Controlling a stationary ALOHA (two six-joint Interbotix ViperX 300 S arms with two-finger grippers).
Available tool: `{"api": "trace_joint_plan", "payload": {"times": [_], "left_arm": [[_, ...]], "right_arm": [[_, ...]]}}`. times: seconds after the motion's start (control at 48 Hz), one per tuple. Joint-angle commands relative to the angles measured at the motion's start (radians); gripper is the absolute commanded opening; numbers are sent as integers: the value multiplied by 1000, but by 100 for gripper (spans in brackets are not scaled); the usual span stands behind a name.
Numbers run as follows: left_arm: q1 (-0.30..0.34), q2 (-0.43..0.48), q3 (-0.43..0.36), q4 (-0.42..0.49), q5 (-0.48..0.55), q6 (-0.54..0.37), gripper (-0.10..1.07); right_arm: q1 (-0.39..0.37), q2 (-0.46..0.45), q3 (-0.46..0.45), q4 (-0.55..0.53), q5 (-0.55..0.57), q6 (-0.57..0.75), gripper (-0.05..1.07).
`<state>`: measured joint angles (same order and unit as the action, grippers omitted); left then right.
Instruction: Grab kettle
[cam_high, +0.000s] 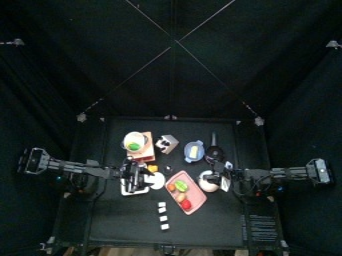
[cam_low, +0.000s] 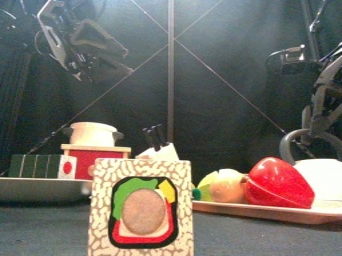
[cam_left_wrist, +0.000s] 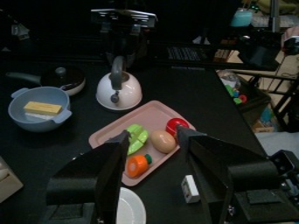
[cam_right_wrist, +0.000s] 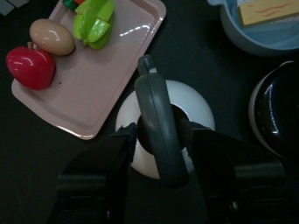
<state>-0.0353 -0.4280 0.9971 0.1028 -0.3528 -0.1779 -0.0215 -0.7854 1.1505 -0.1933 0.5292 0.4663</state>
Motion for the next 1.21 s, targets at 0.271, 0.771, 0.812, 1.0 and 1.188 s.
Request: {"api": "trace_joint_plan", "payload": {"times": [0.271,0.771,0.812,1.0,1.188], "left_arm": [[-8,37,-28,-12,-49,3,85],[-11,37,-29,-12,-51,2,84],[-11,37,-29,-12,-51,2,85],[-9,37,-34,-9,-84,5,84],[-11,58,-48,-14,-118,5,84]], "right_arm": [[3,15,-12,18,-2,0,53],[5,-12,-83,3,20,-8,50],[5,-12,-83,2,20,-6,50],[5,-12,-83,-2,8,-11,50],[5,-12,-94,-14,-25,-12,50]]}}
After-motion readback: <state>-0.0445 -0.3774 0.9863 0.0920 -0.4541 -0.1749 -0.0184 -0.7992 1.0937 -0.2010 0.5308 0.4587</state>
